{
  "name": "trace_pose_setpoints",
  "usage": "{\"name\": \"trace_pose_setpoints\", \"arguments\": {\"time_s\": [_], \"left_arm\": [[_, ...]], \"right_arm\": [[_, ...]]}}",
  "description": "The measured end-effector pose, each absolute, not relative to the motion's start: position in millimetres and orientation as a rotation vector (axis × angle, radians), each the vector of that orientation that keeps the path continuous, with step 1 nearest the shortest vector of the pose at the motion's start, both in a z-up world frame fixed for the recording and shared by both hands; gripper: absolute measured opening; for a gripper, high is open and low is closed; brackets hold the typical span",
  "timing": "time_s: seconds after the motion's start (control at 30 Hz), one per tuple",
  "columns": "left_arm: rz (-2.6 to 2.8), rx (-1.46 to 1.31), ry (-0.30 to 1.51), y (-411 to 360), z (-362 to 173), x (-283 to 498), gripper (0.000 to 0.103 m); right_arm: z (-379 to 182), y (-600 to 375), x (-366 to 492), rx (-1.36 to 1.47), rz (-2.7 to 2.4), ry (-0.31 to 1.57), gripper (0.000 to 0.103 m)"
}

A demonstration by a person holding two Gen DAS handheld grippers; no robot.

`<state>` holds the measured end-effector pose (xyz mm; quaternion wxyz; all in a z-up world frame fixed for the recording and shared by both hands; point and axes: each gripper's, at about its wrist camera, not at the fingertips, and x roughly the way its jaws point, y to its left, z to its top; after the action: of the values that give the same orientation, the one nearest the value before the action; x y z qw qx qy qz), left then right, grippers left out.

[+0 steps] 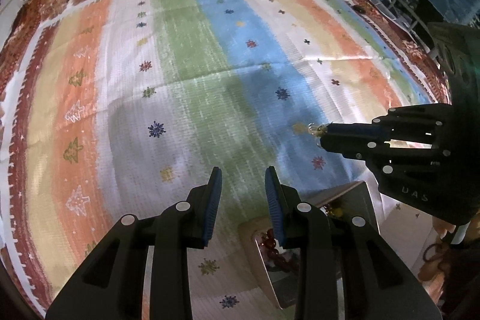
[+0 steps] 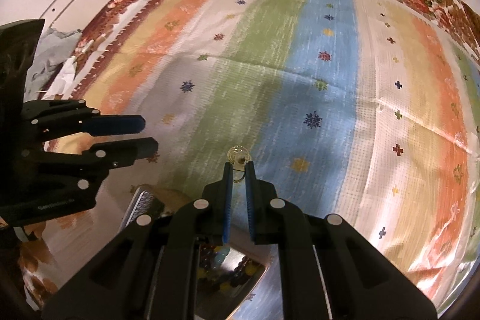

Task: Organize jewelry
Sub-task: 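Carry the ring into the grey tray and open the right gripper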

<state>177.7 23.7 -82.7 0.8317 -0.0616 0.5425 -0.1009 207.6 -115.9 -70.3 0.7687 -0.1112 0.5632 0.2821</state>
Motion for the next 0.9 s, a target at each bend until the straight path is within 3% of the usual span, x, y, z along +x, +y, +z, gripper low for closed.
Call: {"name": "trace_pose_setpoints", "arguments": {"time_s": [0.7,0.9], "left_arm": [[-0.225,-0.159,1.086,5.2,-65.9,130.0,0.03],[-0.258,-0.157,1.065,-8.2,-62.4,108.2,0.037]], "right_arm": [[-56.4,-136.6,138.5,-0.208,0.699,1.187,0.01],[-62.9,-142.1,125.1,-0.215,0.707,1.199,0.01]]}}
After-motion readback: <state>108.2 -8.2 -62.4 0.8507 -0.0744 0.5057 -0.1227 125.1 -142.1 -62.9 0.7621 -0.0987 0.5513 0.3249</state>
